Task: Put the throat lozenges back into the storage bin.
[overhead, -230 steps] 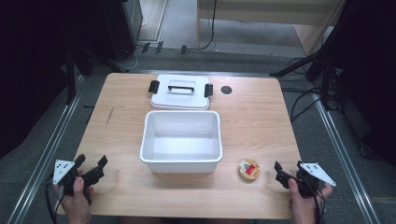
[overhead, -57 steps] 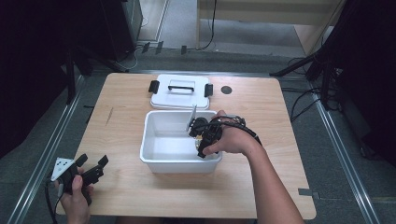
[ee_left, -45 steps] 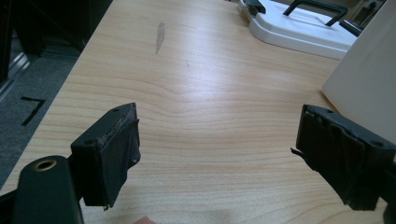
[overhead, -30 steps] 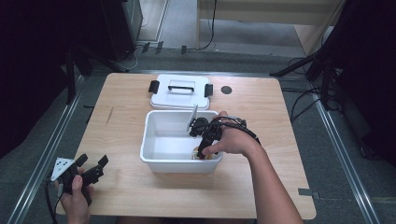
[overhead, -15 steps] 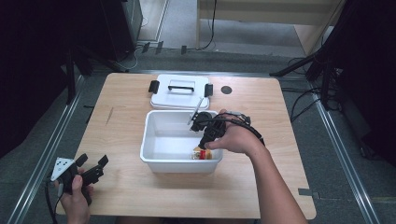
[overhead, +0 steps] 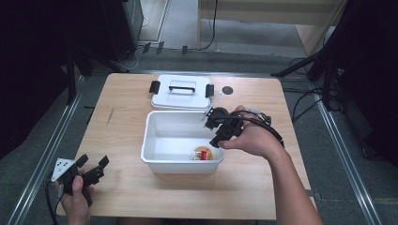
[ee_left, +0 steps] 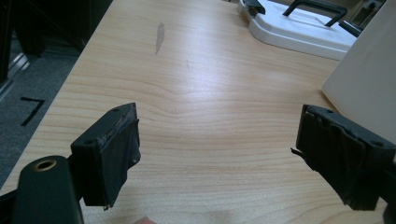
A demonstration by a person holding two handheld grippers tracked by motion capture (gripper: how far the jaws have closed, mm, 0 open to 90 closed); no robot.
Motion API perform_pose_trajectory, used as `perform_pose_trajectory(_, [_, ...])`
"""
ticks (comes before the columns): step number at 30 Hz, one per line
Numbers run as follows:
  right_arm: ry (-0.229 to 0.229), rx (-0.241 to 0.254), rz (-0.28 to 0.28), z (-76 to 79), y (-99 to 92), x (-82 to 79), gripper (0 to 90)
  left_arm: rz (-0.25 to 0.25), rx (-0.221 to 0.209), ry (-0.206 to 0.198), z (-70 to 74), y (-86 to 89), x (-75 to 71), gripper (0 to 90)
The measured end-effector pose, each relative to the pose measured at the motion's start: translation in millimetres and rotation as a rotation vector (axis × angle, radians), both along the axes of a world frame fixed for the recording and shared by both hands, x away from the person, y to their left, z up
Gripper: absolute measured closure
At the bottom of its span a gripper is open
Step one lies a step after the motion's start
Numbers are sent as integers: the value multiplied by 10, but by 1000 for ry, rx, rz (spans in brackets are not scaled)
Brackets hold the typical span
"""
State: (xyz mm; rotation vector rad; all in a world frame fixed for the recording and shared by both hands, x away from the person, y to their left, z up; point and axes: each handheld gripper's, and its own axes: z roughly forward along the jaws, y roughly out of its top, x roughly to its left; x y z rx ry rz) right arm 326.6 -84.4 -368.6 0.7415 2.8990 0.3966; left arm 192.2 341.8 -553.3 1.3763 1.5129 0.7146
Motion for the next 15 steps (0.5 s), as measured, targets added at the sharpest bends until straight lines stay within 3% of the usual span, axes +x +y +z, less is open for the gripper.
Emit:
perform_pose_trajectory(8, [-18,-10,-36,68,-254,-67,577,0,-1,-1,0,0,0,142])
perform_pose_trajectory(15, [-2,-8,-80,-56,-466,-90,540,-1,-1,-2,-1,2,-2,141])
